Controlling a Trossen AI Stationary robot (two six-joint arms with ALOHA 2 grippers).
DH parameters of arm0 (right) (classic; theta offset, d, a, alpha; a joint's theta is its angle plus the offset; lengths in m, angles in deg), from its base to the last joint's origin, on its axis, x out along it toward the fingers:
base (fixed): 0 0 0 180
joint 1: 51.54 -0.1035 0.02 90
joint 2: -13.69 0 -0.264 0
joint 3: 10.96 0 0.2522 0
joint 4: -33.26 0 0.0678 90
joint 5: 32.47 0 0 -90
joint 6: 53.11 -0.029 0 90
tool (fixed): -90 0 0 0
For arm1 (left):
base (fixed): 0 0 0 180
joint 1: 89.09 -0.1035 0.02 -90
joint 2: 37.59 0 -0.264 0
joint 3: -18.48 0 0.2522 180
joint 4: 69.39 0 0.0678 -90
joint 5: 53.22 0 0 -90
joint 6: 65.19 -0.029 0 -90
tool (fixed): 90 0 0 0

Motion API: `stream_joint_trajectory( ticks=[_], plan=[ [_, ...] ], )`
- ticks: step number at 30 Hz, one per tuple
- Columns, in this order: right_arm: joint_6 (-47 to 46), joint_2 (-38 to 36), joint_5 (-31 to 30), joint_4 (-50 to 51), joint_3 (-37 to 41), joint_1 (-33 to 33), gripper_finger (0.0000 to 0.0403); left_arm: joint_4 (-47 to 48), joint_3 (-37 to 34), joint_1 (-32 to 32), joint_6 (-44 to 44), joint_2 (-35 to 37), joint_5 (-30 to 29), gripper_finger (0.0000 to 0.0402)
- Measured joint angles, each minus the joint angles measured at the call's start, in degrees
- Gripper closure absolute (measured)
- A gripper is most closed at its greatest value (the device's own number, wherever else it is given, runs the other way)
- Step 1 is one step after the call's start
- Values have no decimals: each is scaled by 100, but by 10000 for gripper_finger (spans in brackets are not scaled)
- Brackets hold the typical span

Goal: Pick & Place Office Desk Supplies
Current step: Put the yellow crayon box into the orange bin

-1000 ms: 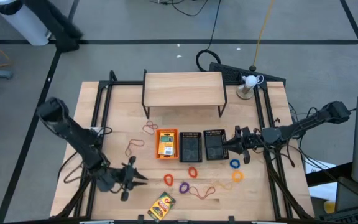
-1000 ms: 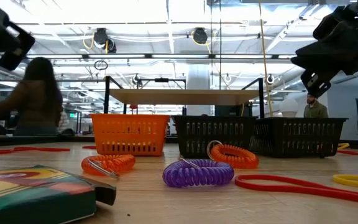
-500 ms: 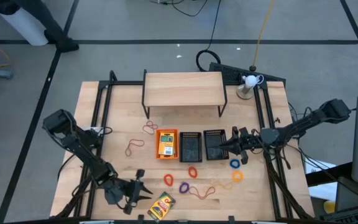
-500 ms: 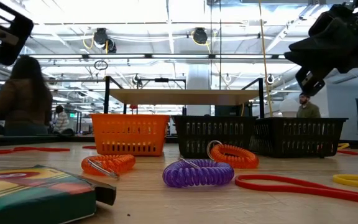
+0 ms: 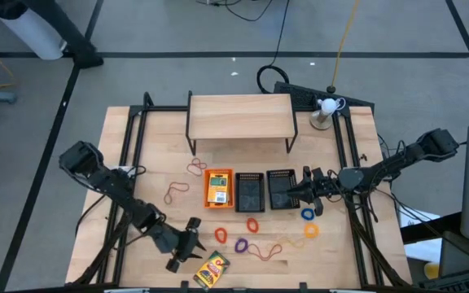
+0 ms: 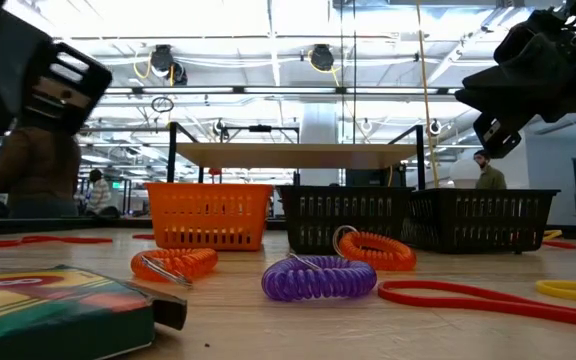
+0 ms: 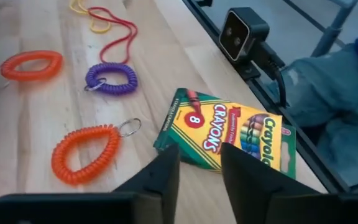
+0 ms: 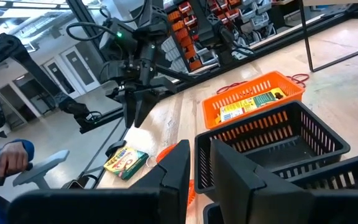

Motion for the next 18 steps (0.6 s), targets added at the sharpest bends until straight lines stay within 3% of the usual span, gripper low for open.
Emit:
stream_joint_trajectory(
  ticks=[9,18],
  plan=[
    [102,2,4,-2,-2,1,344,130,1,-544,74,0,845,202],
    [107,2,4,-2,-2,1,344,138,0,-698,334,0,1180,192]
  ],
)
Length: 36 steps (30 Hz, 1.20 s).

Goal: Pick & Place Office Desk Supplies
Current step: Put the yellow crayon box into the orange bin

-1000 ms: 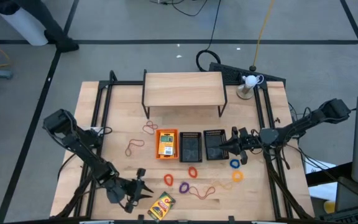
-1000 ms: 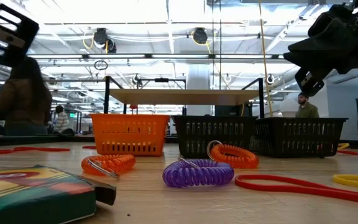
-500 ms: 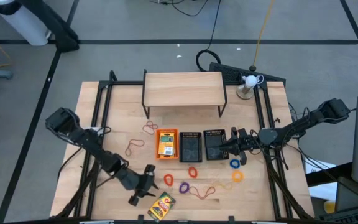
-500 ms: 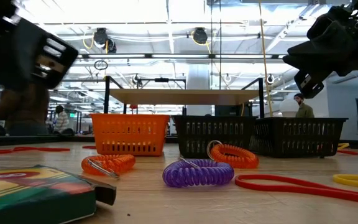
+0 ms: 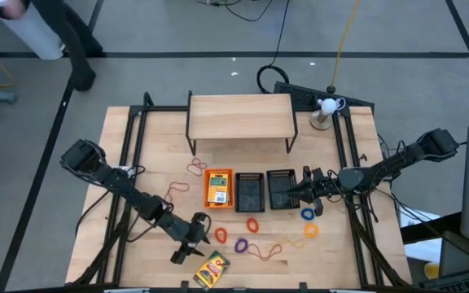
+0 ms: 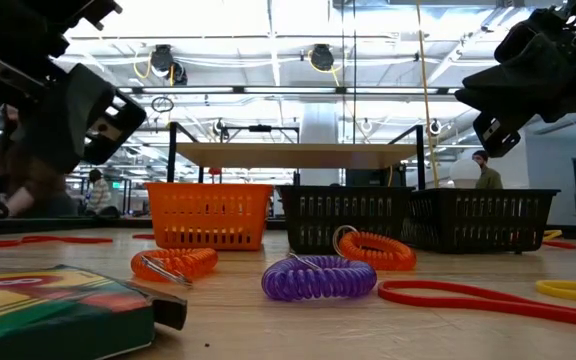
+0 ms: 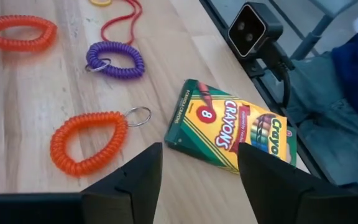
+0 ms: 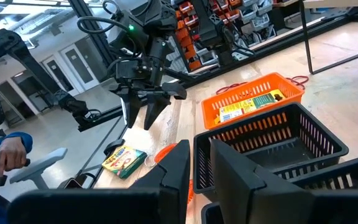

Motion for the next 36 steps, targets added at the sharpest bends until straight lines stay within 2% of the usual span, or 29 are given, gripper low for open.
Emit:
stream_joint_trajectory(
  ticks=[22,26,30,36],
  plan=[
    [0,0,-2,-8,0,0,344,-69,-1,-57,405,-13,63,192],
    [0,0,-2,-29,0,0,343,-72,-1,-60,294,-13,-488,192],
    [0,0,-2,-31,0,0,343,-158,2,-127,366,-106,-120,192],
    [-1,6,-4,-60,-2,0,343,-212,339,-162,213,-800,65,192]
  ],
)
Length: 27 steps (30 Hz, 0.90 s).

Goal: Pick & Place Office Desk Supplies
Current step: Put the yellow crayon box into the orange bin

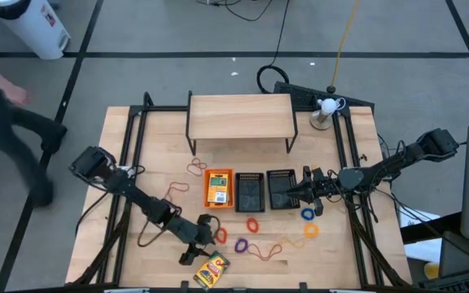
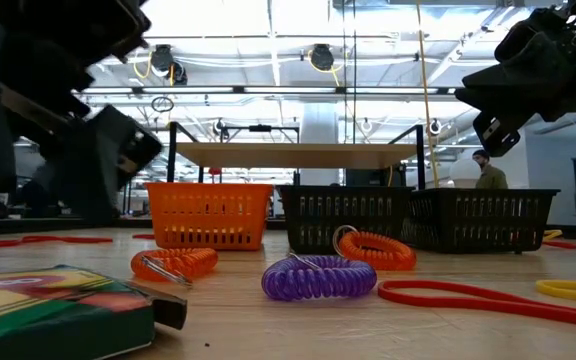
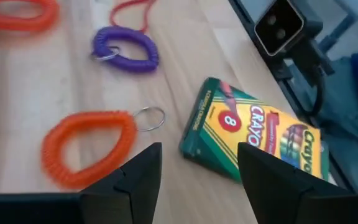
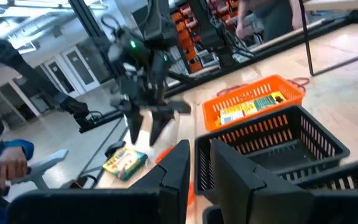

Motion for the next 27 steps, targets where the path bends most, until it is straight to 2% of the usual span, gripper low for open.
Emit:
stream_joint_trajectory(
  ticks=[6,13,17,27],
  plan=[
    [-19,75,4,-49,-7,-7,343,39,395,-180,-152,-416,646,192],
    [-15,121,-13,-125,-7,-183,343,48,425,-228,-102,-446,944,192],
    [-5,154,-24,-154,-7,-232,344,114,425,-225,-65,-448,997,192],
    [-1,156,-37,-160,-7,-230,344,212,425,-234,-104,-446,704,192]
  ],
)
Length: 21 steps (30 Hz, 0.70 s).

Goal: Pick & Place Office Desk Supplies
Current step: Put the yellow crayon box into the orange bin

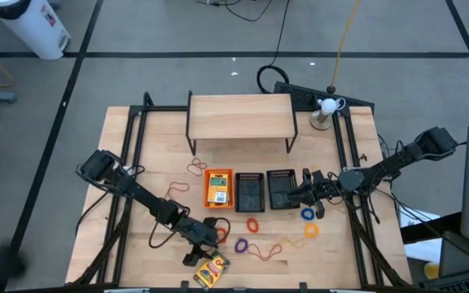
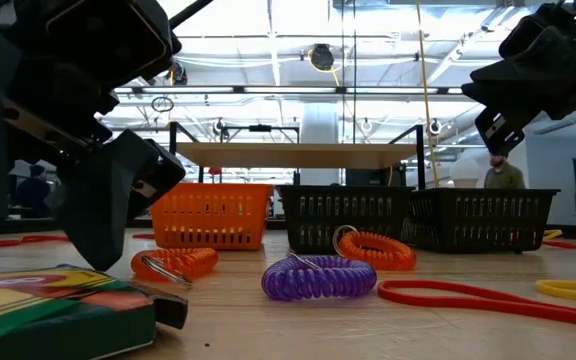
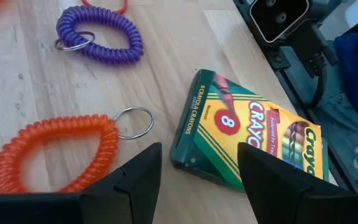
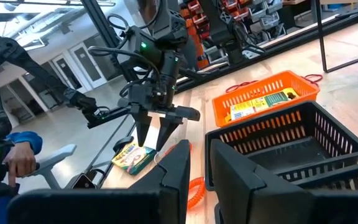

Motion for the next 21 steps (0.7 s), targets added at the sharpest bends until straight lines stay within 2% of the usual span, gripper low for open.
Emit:
stream_joint_trajectory(
  ticks=[9,17,21],
  plan=[
    [2,0,-2,-15,0,0,344,3,-2,0,154,0,219,192],
    [2,0,-2,-13,0,0,344,0,-4,0,157,0,-41,192],
    [2,0,-3,-13,-1,0,344,-62,-4,-1,195,-53,78,192]
  ],
)
